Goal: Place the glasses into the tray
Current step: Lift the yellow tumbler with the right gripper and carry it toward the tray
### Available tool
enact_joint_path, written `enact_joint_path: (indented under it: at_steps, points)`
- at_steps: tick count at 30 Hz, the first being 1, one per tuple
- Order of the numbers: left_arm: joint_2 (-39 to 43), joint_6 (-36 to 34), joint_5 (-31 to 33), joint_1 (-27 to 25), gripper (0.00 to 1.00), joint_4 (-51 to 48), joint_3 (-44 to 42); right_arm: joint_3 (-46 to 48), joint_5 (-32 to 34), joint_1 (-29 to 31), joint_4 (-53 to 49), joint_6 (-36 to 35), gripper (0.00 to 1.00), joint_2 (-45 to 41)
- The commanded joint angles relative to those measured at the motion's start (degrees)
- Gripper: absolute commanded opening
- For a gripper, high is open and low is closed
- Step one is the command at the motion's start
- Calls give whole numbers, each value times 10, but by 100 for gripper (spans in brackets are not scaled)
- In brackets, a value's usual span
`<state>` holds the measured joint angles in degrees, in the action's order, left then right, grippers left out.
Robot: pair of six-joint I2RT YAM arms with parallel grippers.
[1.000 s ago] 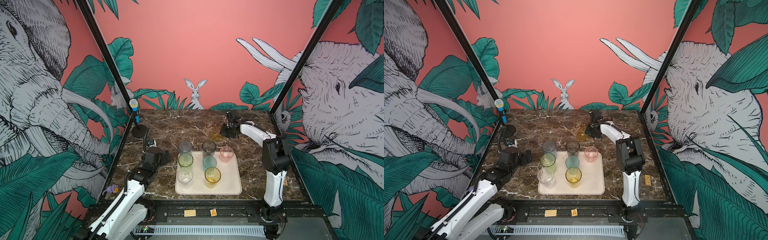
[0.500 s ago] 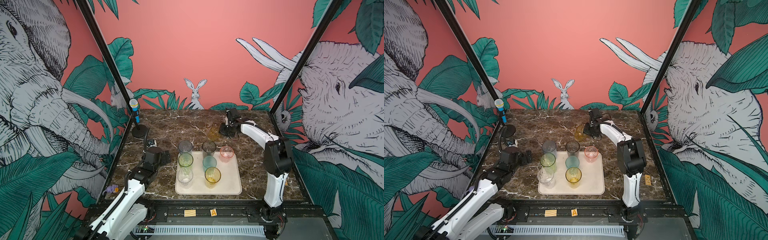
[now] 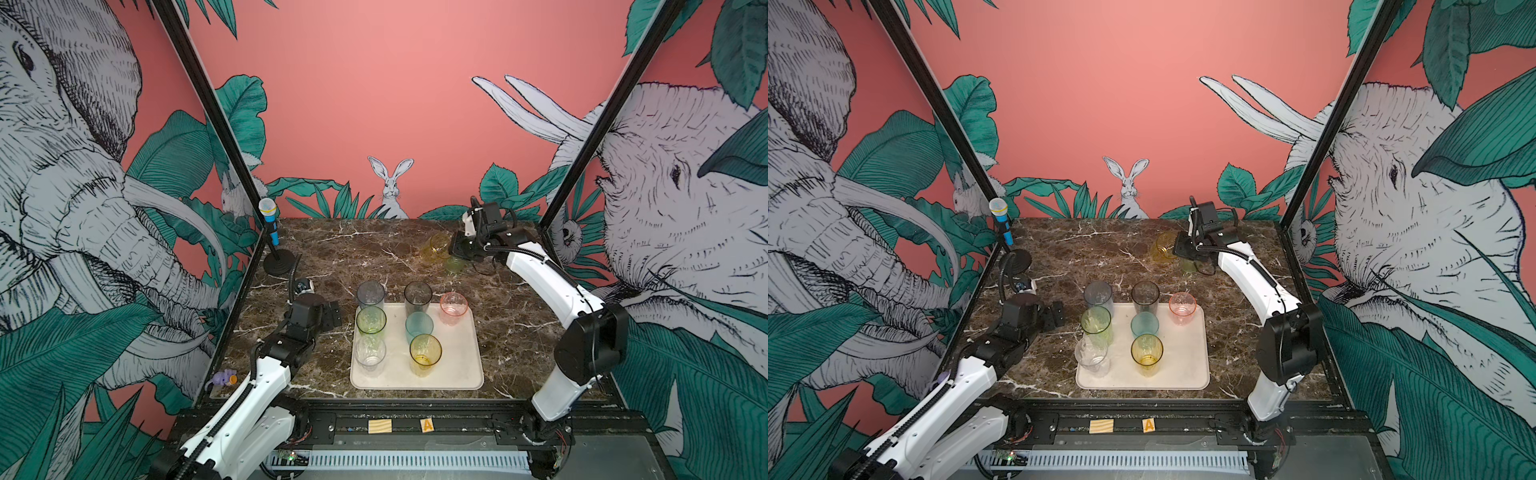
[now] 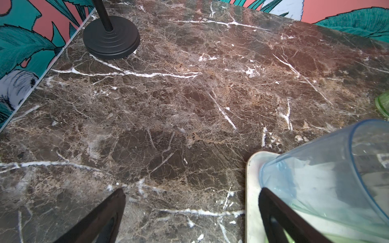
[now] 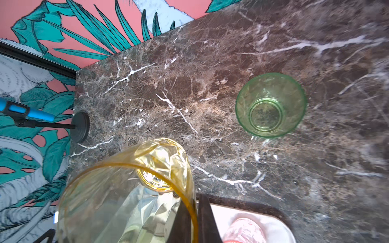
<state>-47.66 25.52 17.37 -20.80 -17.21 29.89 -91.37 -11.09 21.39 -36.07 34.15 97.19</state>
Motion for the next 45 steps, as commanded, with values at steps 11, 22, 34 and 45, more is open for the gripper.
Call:
enact_joint_path:
  at_steps: [11, 22, 34, 45]
  points:
    - [12, 12, -6, 2, 99, 6, -2, 32, 59, 3, -57, -53, 0, -105]
    - [22, 18, -12, 2, 99, 6, -6, 63, 96, 2, -123, -92, 0, -175]
    - [41, 22, -18, 2, 99, -3, -12, 136, 92, -3, -136, -113, 0, -255]
    - [53, 21, -15, 2, 100, -5, -18, 181, 58, -3, -169, -126, 0, -296]
